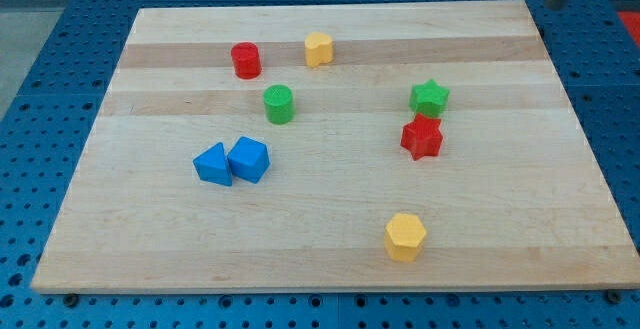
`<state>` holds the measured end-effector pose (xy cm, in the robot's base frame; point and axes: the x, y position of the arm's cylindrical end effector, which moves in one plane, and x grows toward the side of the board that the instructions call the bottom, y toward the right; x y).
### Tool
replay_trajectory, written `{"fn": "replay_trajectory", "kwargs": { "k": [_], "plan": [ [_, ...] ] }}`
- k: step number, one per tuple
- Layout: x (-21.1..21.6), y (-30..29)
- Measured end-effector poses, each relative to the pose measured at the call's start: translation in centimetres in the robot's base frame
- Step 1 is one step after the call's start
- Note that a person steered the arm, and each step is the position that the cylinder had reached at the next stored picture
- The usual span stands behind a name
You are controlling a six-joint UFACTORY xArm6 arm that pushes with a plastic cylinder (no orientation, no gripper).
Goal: Move the yellow heart closer to the green circle
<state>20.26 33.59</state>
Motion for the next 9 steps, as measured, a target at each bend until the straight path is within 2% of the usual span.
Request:
{"fn": "replay_trajectory", "kwargs": {
  "k": [2, 4, 6, 7, 9],
  "plan": [
    [0.0, -2.1],
    [0.0, -14.1],
    [0.0, -18.7],
    [0.1, -24.0],
    [3.4, -31.8]
  ]
}}
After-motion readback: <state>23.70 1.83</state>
